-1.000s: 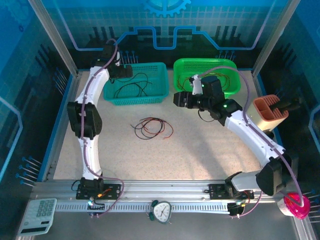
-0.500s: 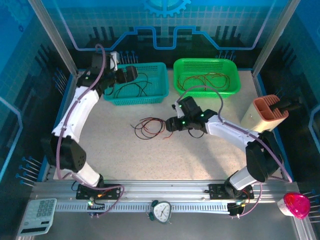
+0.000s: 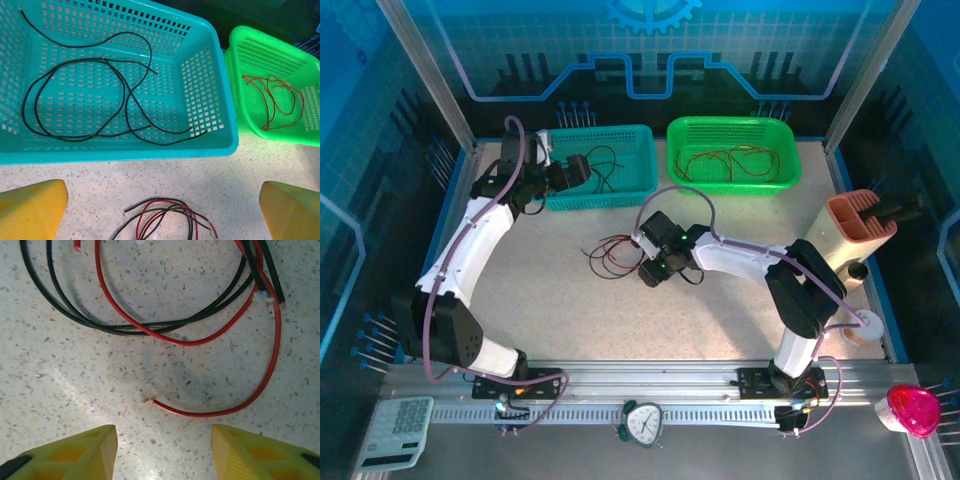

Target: Untangle the cables

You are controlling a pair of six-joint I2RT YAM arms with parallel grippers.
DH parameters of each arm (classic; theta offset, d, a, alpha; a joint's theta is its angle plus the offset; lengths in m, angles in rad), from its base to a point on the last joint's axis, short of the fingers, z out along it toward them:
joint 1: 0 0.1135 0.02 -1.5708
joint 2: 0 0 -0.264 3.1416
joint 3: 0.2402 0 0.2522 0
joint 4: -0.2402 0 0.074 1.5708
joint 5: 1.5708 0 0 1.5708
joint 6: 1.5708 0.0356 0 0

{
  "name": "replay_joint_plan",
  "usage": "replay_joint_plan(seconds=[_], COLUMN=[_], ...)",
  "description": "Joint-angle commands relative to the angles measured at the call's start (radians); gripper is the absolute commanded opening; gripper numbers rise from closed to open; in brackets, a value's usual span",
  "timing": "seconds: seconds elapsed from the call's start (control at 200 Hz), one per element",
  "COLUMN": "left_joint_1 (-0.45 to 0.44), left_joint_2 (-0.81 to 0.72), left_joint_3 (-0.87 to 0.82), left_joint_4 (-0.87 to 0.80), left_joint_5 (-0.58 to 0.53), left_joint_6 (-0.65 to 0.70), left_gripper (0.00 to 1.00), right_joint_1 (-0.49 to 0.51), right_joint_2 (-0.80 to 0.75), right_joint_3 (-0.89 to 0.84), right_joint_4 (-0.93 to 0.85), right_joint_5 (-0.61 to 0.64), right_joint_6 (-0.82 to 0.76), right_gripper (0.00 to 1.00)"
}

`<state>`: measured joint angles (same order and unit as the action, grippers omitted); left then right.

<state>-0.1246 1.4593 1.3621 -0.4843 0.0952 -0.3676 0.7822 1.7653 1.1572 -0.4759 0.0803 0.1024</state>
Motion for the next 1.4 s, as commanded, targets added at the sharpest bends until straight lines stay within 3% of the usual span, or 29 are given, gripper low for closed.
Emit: replay_joint_plan(seconds=[0.0,0.575,0.875,1.07,1.351,1.396], left_joint_1=[0.014,0.020,0.020,0.020,0.020,0.020], left_joint_2=[-0.023,-0.014,-0.020,-0.026,-0.040,-0.046], left_joint_3=[0.014,0.027,0.022,0.021,0.020,0.020], left_joint_4=[0.013,0.018,0.018,0.024,0.023,0.021], left_joint_5=[0.012,0.023,0.022,0.025,0.040,0.041], left_joint_6=[-0.011,-0.028,-0.026,-0.029,-0.030,-0.029], left_gripper=[0.99,0.99,0.99,0.99,0.99,0.99], right_joint_1=[0.023,0.031,0.022,0.017,0.012,0.013], right_joint_2=[0.045,0.164,0.180,0.177,0.153,0.130], right_joint_3=[0.042,0.085,0.085,0.104,0.131,0.137], right_joint_4=[-0.044,-0.052,-0.049,-0.053,-0.081,-0.091], right_joint_5=[0.047,0.041,0.030,0.021,0.005,-0.003], right_joint_6=[-0.083,-0.114,-0.110,-0.107,-0.115,-0.113], right_gripper=[0.51,0.43,0.29,0.27,0.00,0.00])
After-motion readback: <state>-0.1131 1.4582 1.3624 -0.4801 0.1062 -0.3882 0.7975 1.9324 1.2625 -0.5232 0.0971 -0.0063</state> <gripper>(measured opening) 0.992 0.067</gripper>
